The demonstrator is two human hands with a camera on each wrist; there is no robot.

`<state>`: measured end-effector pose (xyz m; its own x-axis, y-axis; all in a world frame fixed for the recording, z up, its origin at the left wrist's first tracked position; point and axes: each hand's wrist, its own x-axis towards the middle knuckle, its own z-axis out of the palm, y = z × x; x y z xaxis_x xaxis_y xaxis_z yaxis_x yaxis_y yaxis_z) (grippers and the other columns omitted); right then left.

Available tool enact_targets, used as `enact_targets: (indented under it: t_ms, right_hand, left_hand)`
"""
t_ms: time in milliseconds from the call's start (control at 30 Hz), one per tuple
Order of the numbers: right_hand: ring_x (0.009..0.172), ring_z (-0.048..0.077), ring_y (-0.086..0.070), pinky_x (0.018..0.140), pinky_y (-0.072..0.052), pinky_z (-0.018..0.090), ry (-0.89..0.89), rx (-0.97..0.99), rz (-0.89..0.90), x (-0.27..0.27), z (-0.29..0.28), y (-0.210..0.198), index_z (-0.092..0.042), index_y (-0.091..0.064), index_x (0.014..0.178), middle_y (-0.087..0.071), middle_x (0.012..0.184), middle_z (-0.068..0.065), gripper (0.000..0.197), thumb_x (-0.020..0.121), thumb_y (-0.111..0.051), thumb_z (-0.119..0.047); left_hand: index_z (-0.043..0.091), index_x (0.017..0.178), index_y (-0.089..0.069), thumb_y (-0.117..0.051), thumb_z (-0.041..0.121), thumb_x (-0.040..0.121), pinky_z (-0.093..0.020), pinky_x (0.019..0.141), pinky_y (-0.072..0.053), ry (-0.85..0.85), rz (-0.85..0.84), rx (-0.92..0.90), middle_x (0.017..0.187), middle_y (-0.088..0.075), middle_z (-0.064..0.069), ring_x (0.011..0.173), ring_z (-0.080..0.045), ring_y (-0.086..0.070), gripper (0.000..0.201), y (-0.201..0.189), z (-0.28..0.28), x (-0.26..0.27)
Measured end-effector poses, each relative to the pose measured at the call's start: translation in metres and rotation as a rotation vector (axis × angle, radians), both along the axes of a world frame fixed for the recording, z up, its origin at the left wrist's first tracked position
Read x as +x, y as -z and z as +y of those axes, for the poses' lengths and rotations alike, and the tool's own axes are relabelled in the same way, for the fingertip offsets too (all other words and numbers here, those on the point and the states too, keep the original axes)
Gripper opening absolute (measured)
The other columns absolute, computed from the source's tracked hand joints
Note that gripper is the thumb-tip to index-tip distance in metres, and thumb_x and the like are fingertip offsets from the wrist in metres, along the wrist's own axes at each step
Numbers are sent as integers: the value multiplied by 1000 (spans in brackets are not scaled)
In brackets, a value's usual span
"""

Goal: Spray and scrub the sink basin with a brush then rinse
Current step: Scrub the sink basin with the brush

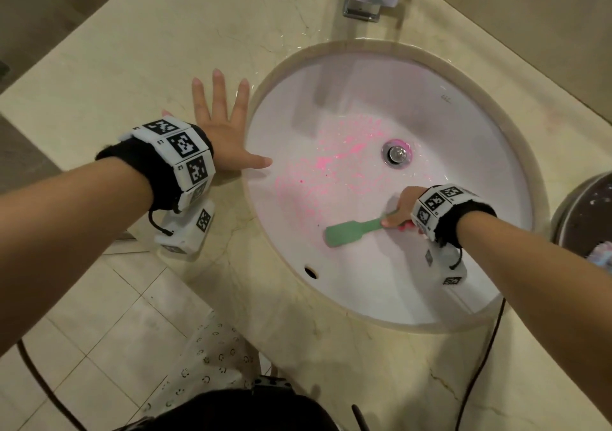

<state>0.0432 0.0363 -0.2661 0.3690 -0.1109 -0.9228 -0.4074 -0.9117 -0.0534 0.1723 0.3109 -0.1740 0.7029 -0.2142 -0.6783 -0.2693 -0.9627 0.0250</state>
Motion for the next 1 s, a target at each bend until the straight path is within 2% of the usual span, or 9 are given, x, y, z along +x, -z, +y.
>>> enact_targets:
  t_ms: [67,200,400,533,600,667,767,900,1000]
  right_hand:
    - [50,14,-43,53,-37,19,-43,-25,-13,1,2,-1,-16,-55,60,-50,49,-3,39,87,-60,-43]
    - [61,18,-51,67,-44,25,-76,-35,-69,11,16,10,-15,-59,72,-54,65,1,34,83,-63,-47]
    - [53,12,-45,50,-36,21,46,-104,-232,50,33,16,-7,-65,103,-50,63,-2,47,82,-63,-49]
    - [71,21,-55,58,-39,27,201,-206,-305,56,22,11,2,-48,120,-54,84,8,65,83,-62,-50]
    - [73,23,-55,59,-39,27,244,-171,-262,49,15,9,-2,-50,110,-56,88,9,57,82,-62,-50]
    - [60,18,-49,55,-36,23,135,-112,-152,40,13,7,-10,-53,81,-54,72,4,40,88,-56,-49]
    - [64,22,-49,67,-39,26,-28,-50,-84,32,13,5,-17,-49,58,-47,59,0,43,91,-53,-44]
    - [56,18,-46,57,-38,25,1,-97,-152,37,15,15,-16,-49,61,-45,57,-1,47,87,-52,-55]
    - [49,15,-39,46,-31,23,174,-173,-219,50,18,19,-11,-50,79,-44,61,2,51,82,-55,-61]
  left_hand:
    - [32,139,34,-57,69,74,-74,99,2,-3,0,-4,144,45,-3,135,-33,35,118,1,0,0]
    - [32,138,36,-57,70,74,-74,99,2,-4,9,2,143,46,-3,135,-33,35,119,1,0,2]
    - [33,138,36,-58,69,73,-74,99,2,-2,11,5,142,47,-2,135,-34,36,120,2,0,2]
    - [33,137,38,-58,70,73,-74,99,2,-1,16,10,142,48,-2,134,-34,36,121,3,1,3]
    - [32,137,38,-57,70,73,-74,99,2,0,19,13,141,48,-3,134,-34,36,121,3,1,3]
    - [32,136,38,-58,70,73,-74,99,2,-1,21,14,141,49,-3,134,-34,36,121,2,0,3]
    - [32,136,39,-58,70,73,-74,99,2,2,25,19,141,49,-3,134,-34,37,122,2,0,3]
    - [33,136,39,-58,70,72,-74,100,2,-1,20,23,140,49,-3,134,-34,37,122,3,0,3]
    - [33,136,39,-58,70,72,-74,100,2,-1,20,24,140,49,-2,134,-34,37,122,4,0,4]
